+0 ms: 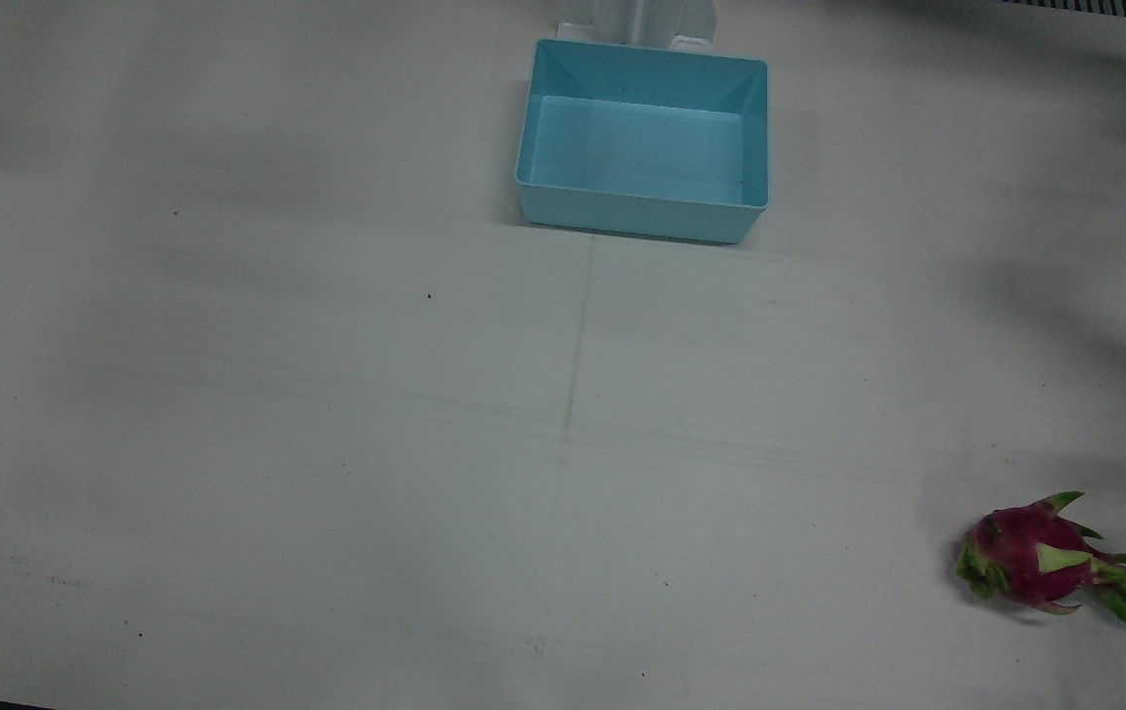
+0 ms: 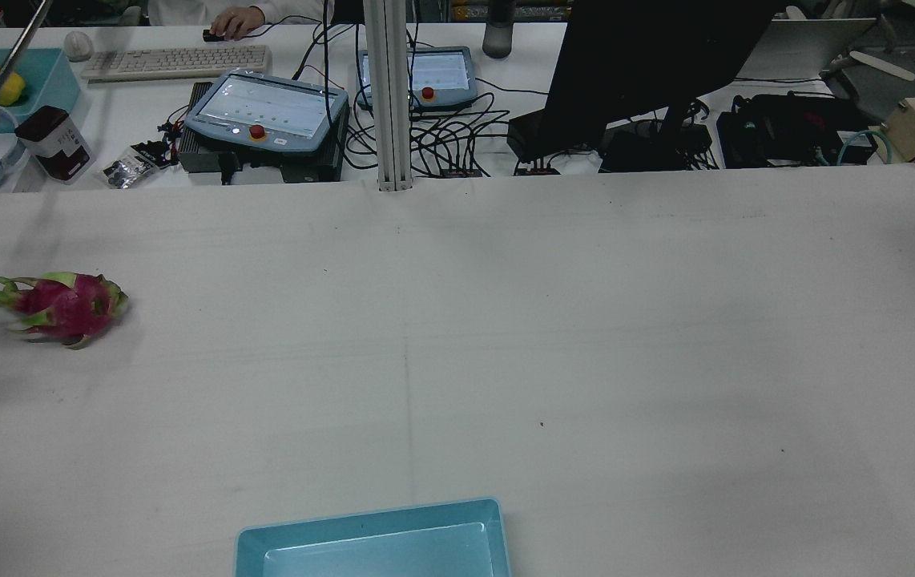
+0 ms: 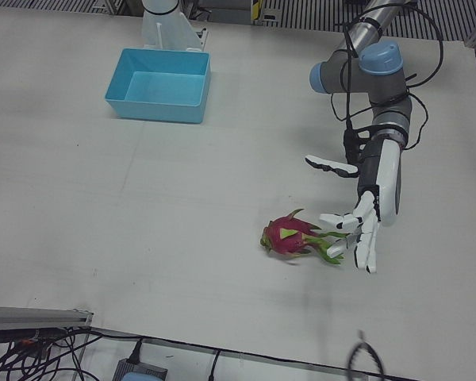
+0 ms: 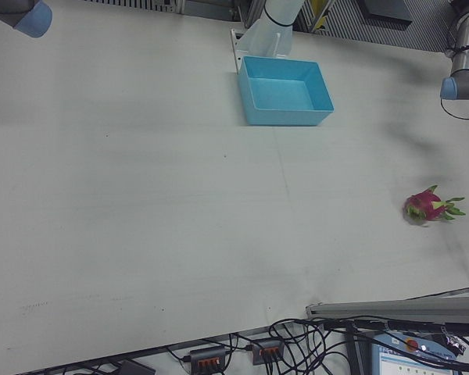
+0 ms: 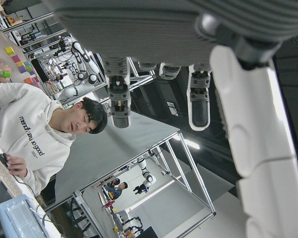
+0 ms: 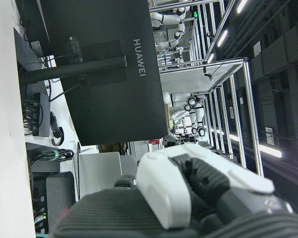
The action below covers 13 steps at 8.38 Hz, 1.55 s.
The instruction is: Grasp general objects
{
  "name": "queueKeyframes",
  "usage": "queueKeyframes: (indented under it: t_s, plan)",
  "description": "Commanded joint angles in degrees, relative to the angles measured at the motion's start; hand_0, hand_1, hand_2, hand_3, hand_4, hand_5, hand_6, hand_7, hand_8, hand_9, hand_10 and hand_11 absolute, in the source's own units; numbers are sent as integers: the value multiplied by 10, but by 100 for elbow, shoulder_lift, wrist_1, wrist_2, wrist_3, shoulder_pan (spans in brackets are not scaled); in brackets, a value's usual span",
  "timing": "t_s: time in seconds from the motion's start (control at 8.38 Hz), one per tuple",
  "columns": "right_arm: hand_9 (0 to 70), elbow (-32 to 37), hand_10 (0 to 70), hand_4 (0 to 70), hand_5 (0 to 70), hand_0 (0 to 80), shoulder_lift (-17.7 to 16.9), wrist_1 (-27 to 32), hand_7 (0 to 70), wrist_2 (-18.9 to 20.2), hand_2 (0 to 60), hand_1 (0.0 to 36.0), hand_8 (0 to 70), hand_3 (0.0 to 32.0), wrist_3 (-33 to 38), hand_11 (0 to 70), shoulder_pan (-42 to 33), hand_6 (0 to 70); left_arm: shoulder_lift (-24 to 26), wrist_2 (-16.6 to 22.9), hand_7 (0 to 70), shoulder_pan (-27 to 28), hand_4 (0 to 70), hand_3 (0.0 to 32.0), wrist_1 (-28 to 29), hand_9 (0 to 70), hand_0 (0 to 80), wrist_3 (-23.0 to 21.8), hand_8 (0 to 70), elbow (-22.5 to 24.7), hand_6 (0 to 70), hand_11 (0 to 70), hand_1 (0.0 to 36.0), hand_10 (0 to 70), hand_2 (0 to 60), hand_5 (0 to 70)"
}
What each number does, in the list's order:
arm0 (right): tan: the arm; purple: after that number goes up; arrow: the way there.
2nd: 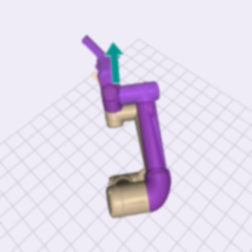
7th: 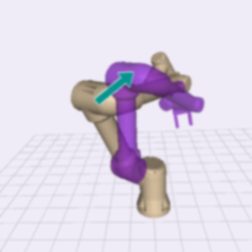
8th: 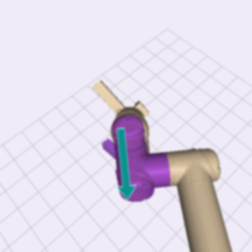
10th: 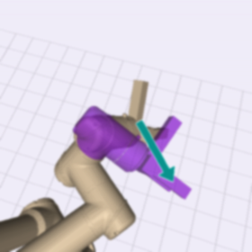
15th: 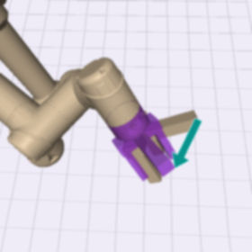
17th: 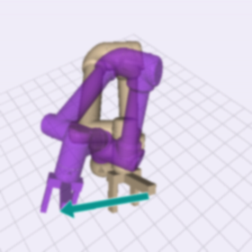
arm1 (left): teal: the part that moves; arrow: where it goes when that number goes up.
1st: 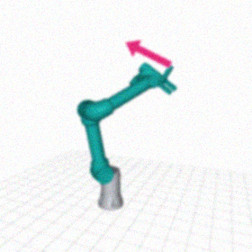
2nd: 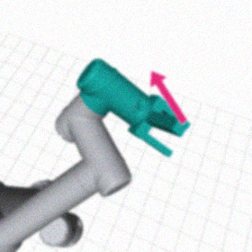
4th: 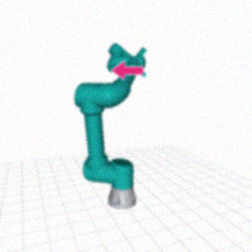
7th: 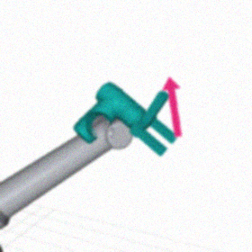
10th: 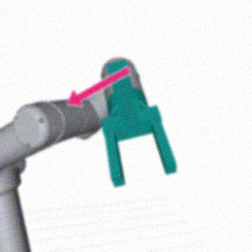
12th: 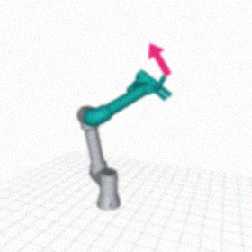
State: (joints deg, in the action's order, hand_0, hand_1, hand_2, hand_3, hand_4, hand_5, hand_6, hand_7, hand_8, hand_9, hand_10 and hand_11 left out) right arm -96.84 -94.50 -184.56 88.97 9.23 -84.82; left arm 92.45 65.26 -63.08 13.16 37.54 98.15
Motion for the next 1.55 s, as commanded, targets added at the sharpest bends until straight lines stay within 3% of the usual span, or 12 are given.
queueKeyframes:
  t_s: [0.0,0.12,0.24,0.36,0.6,0.84,1.07,1.19,1.31,1.43]
  plan:
    - [0,-19,0,0,0,0,2,-10,0,7,0,0,0,0,0,0,1,0,-51,844,81,-769,41,0,-252,2,518,1045,2,551,59,68,178,34,108,700]
    - [0,-19,0,0,0,0,2,-10,0,7,0,0,0,0,0,0,-8,0,-78,1022,117,-967,39,0,-584,9,501,1653,7,991,88,59,133,30,22,700]
    - [0,-19,0,0,0,0,2,-10,0,7,0,0,0,0,0,0,-8,0,-35,1381,55,-1065,108,126,-1013,0,503,2138,0,1230,43,28,125,9,0,0]
    - [0,-28,0,0,0,0,2,-10,0,7,0,0,0,0,0,0,-8,0,-8,1550,9,-1162,72,216,-1313,0,517,2534,0,1259,7,16,140,1,0,0]
    - [0,-19,0,0,0,0,2,-10,0,7,0,0,0,0,0,0,-8,0,-8,1569,0,-1171,30,312,-1597,0,551,2924,0,1259,0,5,167,0,0,0]
    - [0,-19,0,0,0,0,2,-10,0,7,0,0,0,0,0,0,-8,0,1,1595,0,-1189,37,216,-1598,0,535,2917,0,1320,0,0,167,0,0,0]
    - [0,-19,0,0,0,0,2,-10,0,7,0,0,0,0,0,0,-8,0,62,1857,0,-1232,15,242,-1685,0,521,2916,0,1382,0,0,161,0,0,0]
    - [0,-19,0,0,0,0,2,-10,0,7,0,0,0,0,0,0,-8,0,63,1989,0,-1494,0,282,-1851,0,517,2986,0,1582,0,0,156,0,0,0]
    - [0,-28,0,0,0,0,2,-10,0,7,0,0,0,0,0,0,-8,0,63,2008,0,-1531,5,268,-1913,0,514,3196,0,1724,0,0,151,0,0,0]
    - [0,-28,0,0,0,0,2,-10,0,7,0,0,0,0,0,0,-8,0,54,2017,0,-1575,36,174,-1949,0,506,3337,0,1864,0,0,146,0,0,0]
